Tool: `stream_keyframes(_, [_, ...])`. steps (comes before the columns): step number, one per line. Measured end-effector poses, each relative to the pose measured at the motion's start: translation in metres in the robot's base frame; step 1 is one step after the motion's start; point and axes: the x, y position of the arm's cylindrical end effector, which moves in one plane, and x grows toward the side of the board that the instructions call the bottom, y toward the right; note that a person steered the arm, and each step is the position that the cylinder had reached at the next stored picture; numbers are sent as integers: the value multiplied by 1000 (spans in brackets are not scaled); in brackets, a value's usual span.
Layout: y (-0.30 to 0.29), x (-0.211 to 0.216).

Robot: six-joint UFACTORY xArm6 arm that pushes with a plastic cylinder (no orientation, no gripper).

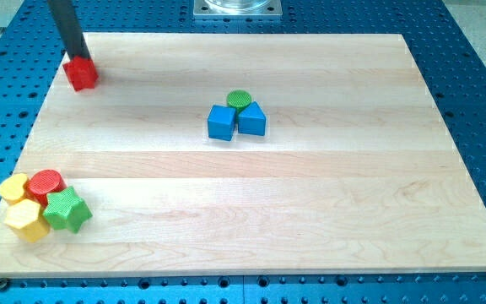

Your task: Move the red star to the top right of the red circle

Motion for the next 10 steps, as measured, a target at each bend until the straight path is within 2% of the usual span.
stream_keyframes(1, [9,80])
stream_keyframes(2, [9,82])
stream_keyframes(3, [14,55])
stream_keyframes(4, [29,75])
stream_keyframes(5, [12,116])
stream_keyframes(6, [10,135])
stream_keyframes(7, [3,109])
stream_keyframes(8, [34,102])
stream_keyframes(10, [31,157])
